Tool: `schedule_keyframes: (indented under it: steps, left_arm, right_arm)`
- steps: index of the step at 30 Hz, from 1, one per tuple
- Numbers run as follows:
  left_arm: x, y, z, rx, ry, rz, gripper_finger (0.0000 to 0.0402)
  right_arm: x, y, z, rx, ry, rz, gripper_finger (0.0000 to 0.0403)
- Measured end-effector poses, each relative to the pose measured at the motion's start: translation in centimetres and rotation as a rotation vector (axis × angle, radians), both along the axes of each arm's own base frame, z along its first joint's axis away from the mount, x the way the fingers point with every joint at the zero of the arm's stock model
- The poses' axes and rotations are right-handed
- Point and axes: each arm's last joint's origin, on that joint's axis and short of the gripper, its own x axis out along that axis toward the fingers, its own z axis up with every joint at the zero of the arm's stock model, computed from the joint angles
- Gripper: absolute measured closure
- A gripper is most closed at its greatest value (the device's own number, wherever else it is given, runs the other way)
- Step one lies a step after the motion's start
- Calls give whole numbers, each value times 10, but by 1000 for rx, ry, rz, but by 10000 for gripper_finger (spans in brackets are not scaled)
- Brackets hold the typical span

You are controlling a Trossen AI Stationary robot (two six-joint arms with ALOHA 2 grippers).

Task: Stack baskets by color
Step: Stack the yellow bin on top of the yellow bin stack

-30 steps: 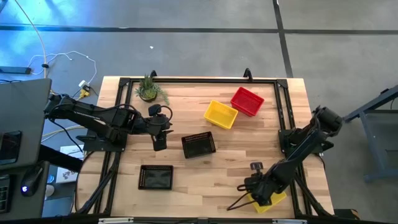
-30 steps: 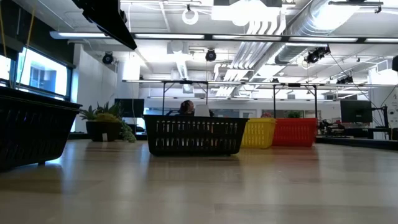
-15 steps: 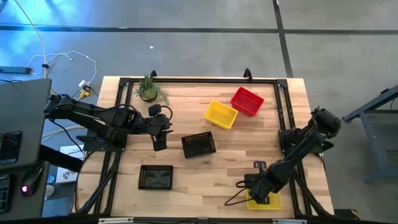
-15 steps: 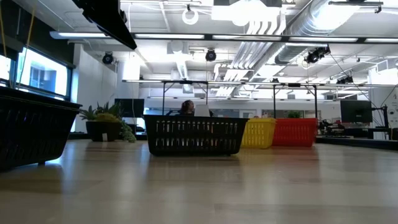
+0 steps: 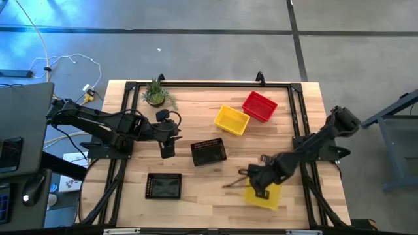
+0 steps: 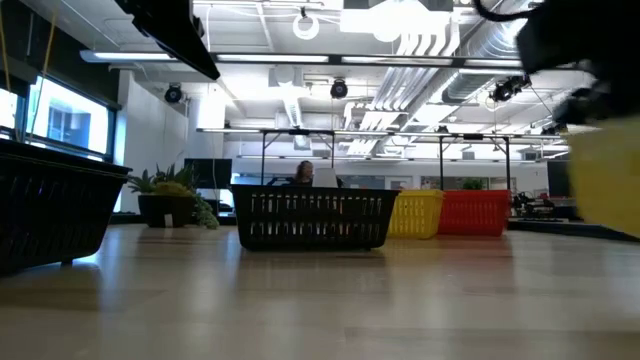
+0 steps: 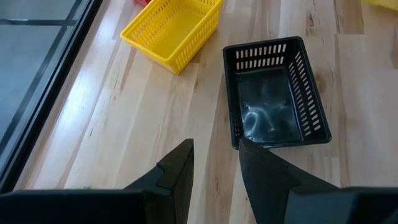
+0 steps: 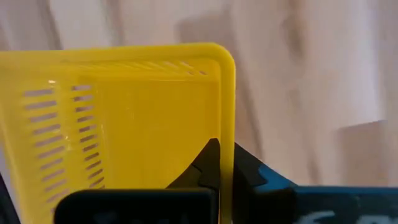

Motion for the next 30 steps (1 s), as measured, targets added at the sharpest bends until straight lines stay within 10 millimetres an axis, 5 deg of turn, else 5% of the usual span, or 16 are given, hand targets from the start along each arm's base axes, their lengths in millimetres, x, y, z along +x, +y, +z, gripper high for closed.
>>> schedule_keyframes:
  steps: [17,30]
  left_arm:
    - [-3,0,-2,68,79,-85,287]
    - [-3,0,-2,107,100,-129,287]
  right_arm:
    - [26,-123,52,-21,-207,-238,403]
    - [44,-198,114,-120,-381,-252,403]
